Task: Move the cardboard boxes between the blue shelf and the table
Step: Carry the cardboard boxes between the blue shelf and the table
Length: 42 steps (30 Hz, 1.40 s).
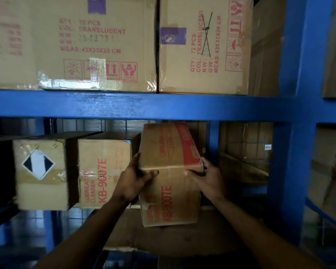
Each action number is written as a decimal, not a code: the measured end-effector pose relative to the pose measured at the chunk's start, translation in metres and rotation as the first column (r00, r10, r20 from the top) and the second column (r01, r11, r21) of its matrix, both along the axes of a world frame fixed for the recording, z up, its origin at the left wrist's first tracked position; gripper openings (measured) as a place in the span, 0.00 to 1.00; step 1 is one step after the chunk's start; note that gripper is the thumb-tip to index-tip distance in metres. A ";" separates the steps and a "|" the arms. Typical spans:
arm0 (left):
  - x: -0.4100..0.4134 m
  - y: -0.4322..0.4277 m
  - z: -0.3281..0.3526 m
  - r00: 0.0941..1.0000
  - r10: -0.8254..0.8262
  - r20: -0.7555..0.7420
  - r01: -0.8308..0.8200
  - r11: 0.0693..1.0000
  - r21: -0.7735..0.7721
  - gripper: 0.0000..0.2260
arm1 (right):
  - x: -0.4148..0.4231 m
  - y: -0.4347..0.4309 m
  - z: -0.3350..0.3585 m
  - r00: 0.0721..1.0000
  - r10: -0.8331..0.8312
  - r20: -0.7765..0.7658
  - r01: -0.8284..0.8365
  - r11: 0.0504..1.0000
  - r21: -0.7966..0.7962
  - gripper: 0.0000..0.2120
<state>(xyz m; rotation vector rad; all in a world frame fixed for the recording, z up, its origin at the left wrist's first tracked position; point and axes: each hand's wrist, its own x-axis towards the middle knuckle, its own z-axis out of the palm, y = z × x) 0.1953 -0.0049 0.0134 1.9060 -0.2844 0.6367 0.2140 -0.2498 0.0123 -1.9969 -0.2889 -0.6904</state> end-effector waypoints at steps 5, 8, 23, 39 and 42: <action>-0.041 -0.006 -0.020 0.997 -0.079 -0.013 0.078 0.995 -0.065 0.30 | -0.028 -0.006 -0.002 0.995 0.041 -0.093 -0.035 0.998 0.058 0.26; -0.056 -0.012 -0.019 0.998 -0.066 -0.017 0.065 0.996 -0.055 0.25 | -0.031 -0.010 -0.002 0.986 0.054 -0.156 -0.040 0.995 0.094 0.29; -0.016 0.006 0.003 0.932 -0.345 -0.111 0.336 0.937 -0.090 0.34 | -0.031 0.008 -0.013 0.968 0.202 -0.152 -0.143 0.934 0.328 0.37; -0.108 0.004 0.048 0.959 -0.280 0.041 0.280 0.920 -0.274 0.30 | -0.113 0.000 0.049 0.934 0.355 -0.043 -0.349 0.931 0.110 0.31; -0.139 0.006 0.045 0.983 -0.170 0.063 0.181 0.924 -0.336 0.28 | -0.133 0.004 0.042 0.927 0.376 -0.021 -0.375 0.927 0.015 0.35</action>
